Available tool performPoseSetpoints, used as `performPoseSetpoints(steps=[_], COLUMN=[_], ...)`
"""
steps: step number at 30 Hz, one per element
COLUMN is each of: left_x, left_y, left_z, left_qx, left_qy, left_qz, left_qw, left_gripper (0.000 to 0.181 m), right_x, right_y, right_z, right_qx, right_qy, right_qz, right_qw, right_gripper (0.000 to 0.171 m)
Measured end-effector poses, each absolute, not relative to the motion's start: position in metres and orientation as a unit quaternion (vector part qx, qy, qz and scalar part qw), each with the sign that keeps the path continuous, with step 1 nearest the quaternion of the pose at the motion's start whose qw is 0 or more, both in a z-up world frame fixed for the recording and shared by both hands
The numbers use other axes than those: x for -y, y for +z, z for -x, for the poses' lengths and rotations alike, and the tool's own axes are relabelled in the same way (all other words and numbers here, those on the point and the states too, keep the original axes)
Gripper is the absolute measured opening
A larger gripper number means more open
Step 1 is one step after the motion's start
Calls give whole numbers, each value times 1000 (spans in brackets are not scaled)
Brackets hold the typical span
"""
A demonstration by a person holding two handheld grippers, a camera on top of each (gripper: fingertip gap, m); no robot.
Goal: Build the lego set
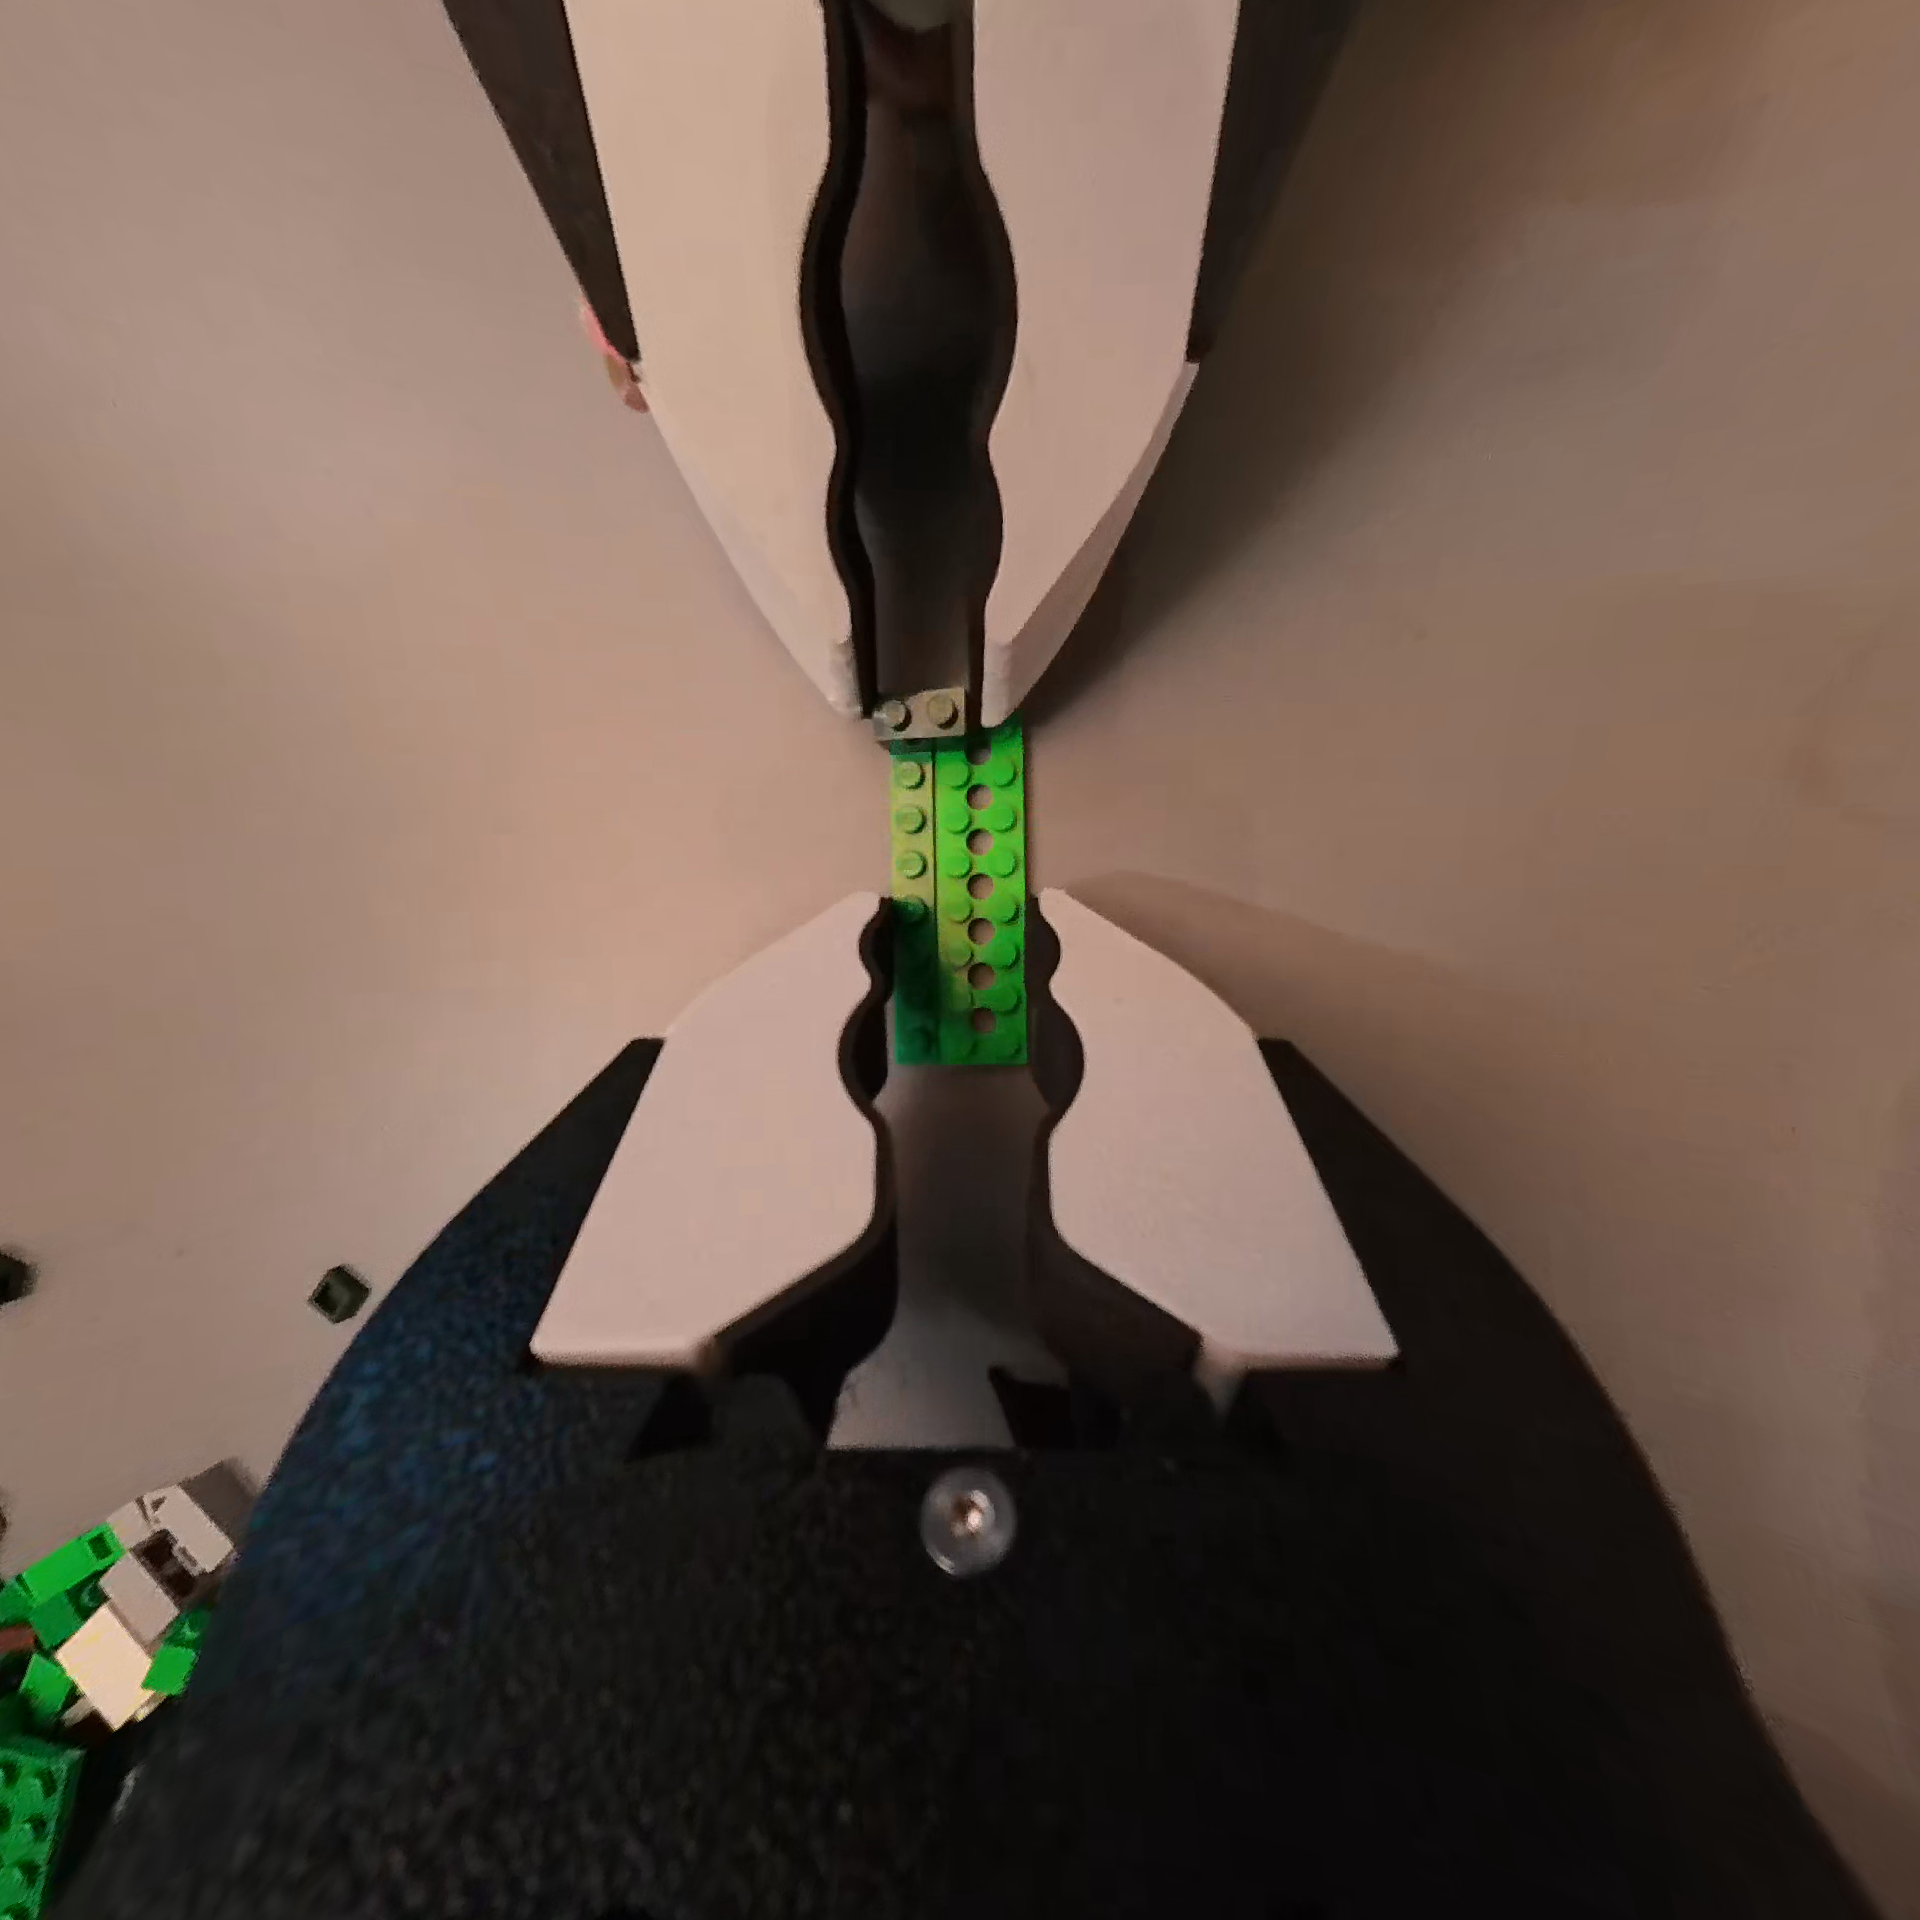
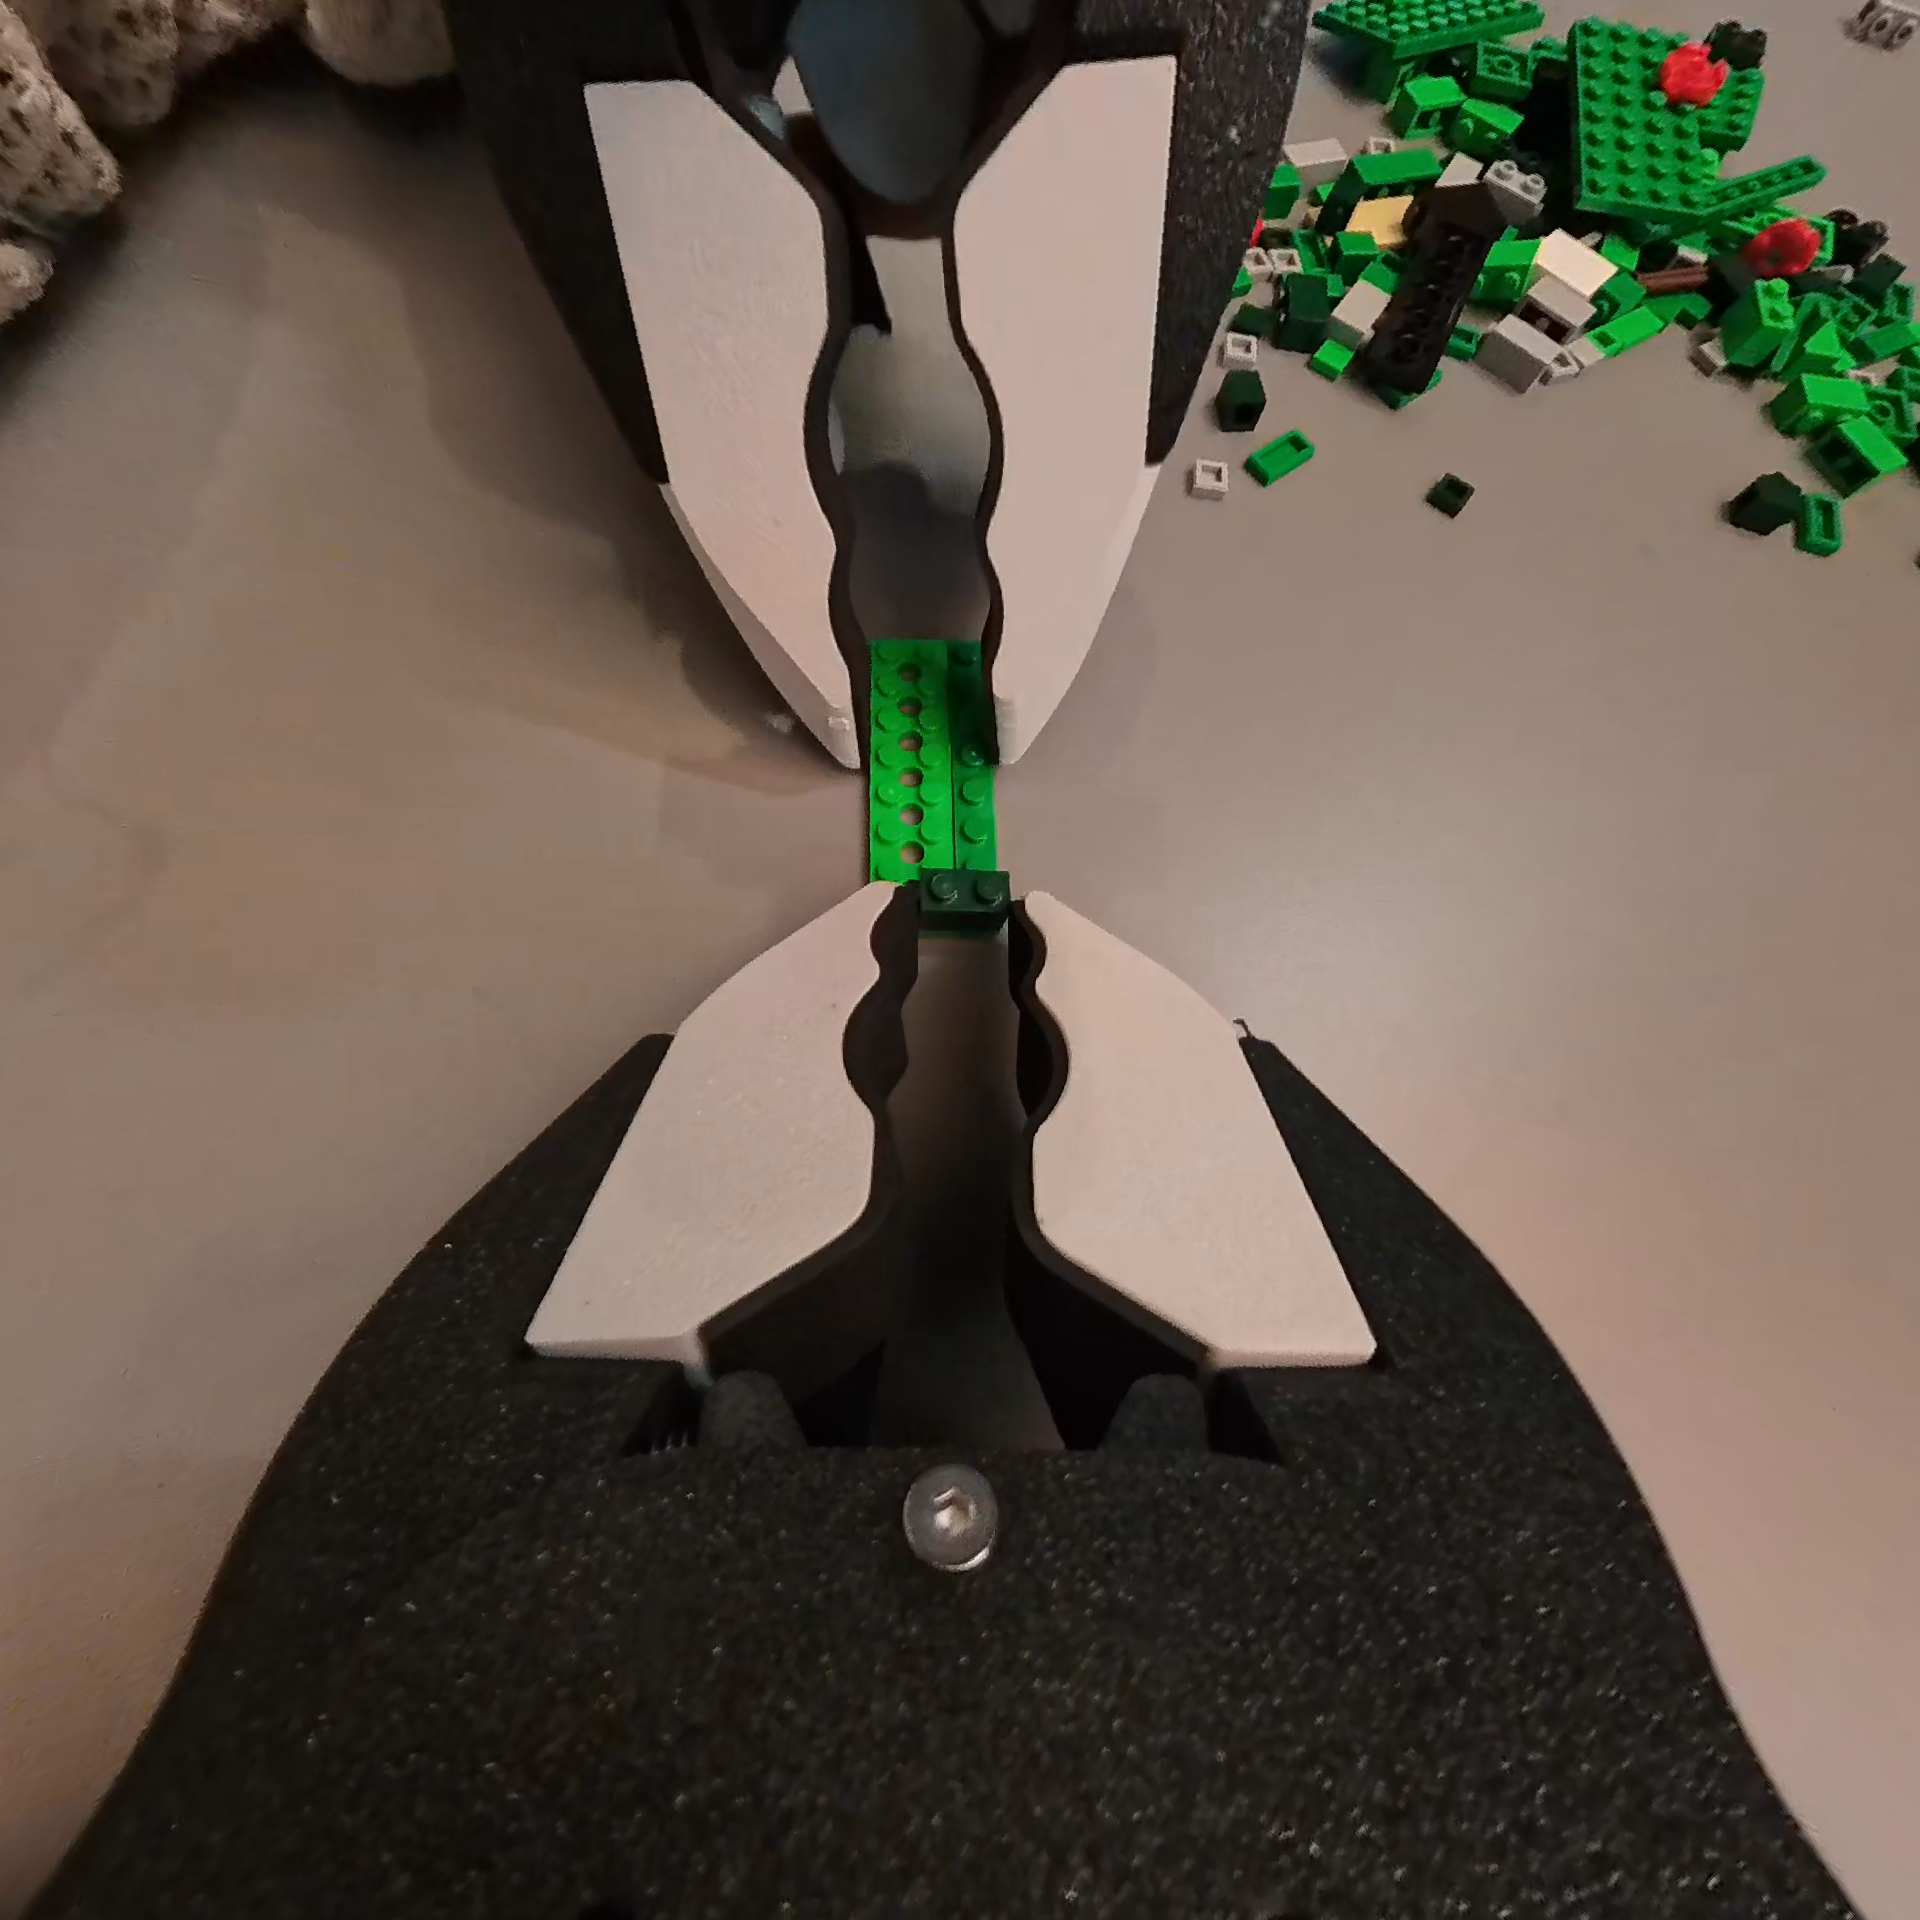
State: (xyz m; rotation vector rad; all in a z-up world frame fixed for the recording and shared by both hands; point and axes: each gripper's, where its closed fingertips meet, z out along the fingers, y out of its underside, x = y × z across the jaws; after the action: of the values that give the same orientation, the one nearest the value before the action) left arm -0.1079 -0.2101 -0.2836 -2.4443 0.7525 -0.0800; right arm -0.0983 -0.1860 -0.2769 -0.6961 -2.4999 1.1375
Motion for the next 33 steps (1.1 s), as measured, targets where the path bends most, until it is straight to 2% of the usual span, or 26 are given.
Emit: performPoseSetpoints(steps=[6, 12, 14, 22, 27, 33], left_x=[210, 209, 207, 205, 205, 204], left_y=[-284, -284, -284, -282, -280, -280], left_z=[108, 108, 107, 106, 106, 105], left_qx=[-276, -279, -268, -233, -205, -198], left_qy=[-48, -48, -61, -156, -220, -234], left_qz=[922, 917, 917, 916, 908, 905], left_qw=[269, 281, 288, 287, 291, 296], left_gripper=[22, 22, 22, 21, 21, 21], right_x=[186, 188, 188, 178, 179, 183], right_y=[-277, -272, -271, -271, -273, -276], right_z=[97, 94, 92, 90, 95, 95], right_qx=[872, 868, 868, 887, 893, 898], right_qy=[397, 405, 399, 306, 247, 220], right_qz=[246, 225, 213, 163, 115, 88], right_qw=[147, 180, 205, 306, 357, 370], right_gripper=[17, 42, 44, 41, 32, 22])
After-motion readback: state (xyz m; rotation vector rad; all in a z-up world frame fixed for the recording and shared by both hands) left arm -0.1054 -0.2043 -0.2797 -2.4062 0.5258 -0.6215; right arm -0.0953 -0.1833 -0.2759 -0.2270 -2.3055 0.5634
